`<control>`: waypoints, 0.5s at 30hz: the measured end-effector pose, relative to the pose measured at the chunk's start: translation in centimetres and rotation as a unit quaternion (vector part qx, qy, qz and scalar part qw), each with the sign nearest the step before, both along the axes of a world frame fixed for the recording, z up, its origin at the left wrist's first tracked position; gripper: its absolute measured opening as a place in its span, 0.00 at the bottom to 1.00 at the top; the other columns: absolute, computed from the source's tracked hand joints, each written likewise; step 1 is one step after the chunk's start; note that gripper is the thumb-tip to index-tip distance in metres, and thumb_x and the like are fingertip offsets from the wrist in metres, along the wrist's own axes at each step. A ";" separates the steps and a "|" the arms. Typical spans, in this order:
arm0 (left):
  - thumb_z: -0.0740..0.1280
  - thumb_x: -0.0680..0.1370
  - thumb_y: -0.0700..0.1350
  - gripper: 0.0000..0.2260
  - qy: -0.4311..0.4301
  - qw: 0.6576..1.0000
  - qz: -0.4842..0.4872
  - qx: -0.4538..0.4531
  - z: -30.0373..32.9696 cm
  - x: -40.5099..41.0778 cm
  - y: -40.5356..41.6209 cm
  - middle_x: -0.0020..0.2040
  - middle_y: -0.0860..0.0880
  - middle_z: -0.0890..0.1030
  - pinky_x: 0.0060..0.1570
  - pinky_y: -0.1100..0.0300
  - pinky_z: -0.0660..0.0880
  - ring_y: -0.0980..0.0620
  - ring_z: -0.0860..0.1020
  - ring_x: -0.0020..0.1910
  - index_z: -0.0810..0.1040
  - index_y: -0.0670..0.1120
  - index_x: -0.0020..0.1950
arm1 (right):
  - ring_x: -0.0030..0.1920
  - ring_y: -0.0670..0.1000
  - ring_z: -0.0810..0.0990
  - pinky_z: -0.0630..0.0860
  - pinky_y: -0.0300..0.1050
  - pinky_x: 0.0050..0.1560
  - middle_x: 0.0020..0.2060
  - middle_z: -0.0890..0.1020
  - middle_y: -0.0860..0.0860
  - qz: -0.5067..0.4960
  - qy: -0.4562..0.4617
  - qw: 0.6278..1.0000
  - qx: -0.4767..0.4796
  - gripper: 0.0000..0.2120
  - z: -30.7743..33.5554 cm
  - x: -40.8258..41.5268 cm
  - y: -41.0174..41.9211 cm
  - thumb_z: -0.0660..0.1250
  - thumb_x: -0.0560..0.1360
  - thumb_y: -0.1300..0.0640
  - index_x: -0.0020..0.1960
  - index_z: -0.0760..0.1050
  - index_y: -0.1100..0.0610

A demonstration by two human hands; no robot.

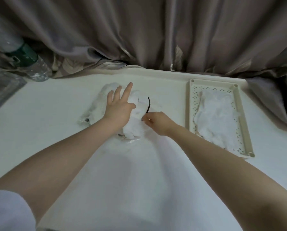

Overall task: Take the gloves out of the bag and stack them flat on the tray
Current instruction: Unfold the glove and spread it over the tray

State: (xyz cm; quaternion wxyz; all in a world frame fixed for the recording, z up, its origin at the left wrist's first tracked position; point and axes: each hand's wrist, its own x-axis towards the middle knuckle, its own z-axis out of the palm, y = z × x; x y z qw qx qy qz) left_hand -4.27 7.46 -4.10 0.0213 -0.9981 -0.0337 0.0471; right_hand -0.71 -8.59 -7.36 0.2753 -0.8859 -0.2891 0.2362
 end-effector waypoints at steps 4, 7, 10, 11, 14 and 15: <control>0.65 0.76 0.40 0.20 0.081 0.996 0.004 -0.043 -0.2 0.0 1.2 0.76 0.46 0.34 0.72 0.46 0.40 0.42 0.41 0.76 0.69 0.51 0.67 | 0.60 0.59 0.75 0.72 0.47 0.57 0.58 0.77 0.59 -0.036 0.057 0.991 -0.113 0.18 -1.2 -0.4 2.7 0.62 0.78 0.55 0.66 0.68 0.61; 0.68 0.75 0.47 0.25 0.114 0.990 -0.043 -0.071 -0.2 -0.4 1.9 0.76 0.46 0.34 0.72 0.46 0.40 0.43 0.40 0.76 0.66 0.52 0.71 | 0.55 0.58 0.77 0.73 0.48 0.51 0.51 0.80 0.57 -0.109 0.032 0.986 -0.119 0.12 -1.3 0.0 4.0 0.64 0.76 0.56 0.55 0.75 0.63; 0.69 0.74 0.53 0.23 0.116 0.989 -0.049 -0.080 -0.7 -0.8 2.1 0.76 0.48 0.32 0.72 0.43 0.37 0.43 0.36 0.75 0.70 0.55 0.68 | 0.48 0.52 0.77 0.73 0.43 0.46 0.45 0.81 0.52 -0.180 0.082 0.980 -0.027 0.04 -1.0 0.4 4.0 0.66 0.75 0.58 0.46 0.78 0.59; 0.69 0.74 0.54 0.21 0.114 0.990 -0.049 -0.074 -1.0 -0.9 2.1 0.76 0.48 0.31 0.71 0.43 0.35 0.42 0.33 0.74 0.73 0.55 0.66 | 0.45 0.50 0.76 0.71 0.39 0.41 0.40 0.80 0.50 -0.201 0.098 0.975 0.012 0.04 -0.6 0.3 3.9 0.67 0.75 0.59 0.41 0.77 0.57; 0.68 0.75 0.55 0.12 0.096 0.993 -0.047 -0.044 -1.5 -0.9 2.1 0.76 0.48 0.32 0.69 0.42 0.32 0.38 0.30 0.73 0.79 0.49 0.52 | 0.40 0.48 0.74 0.67 0.35 0.36 0.32 0.76 0.45 -0.244 0.126 0.956 0.103 0.11 0.6 0.2 3.5 0.68 0.73 0.63 0.33 0.74 0.54; 0.67 0.75 0.54 0.11 0.089 0.994 -0.044 -0.046 -1.7 -0.8 2.1 0.76 0.48 0.34 0.69 0.42 0.32 0.38 0.30 0.73 0.79 0.48 0.48 | 0.38 0.48 0.74 0.68 0.35 0.35 0.32 0.76 0.46 -0.257 0.132 0.951 0.114 0.12 1.0 0.1 3.4 0.68 0.72 0.64 0.32 0.75 0.54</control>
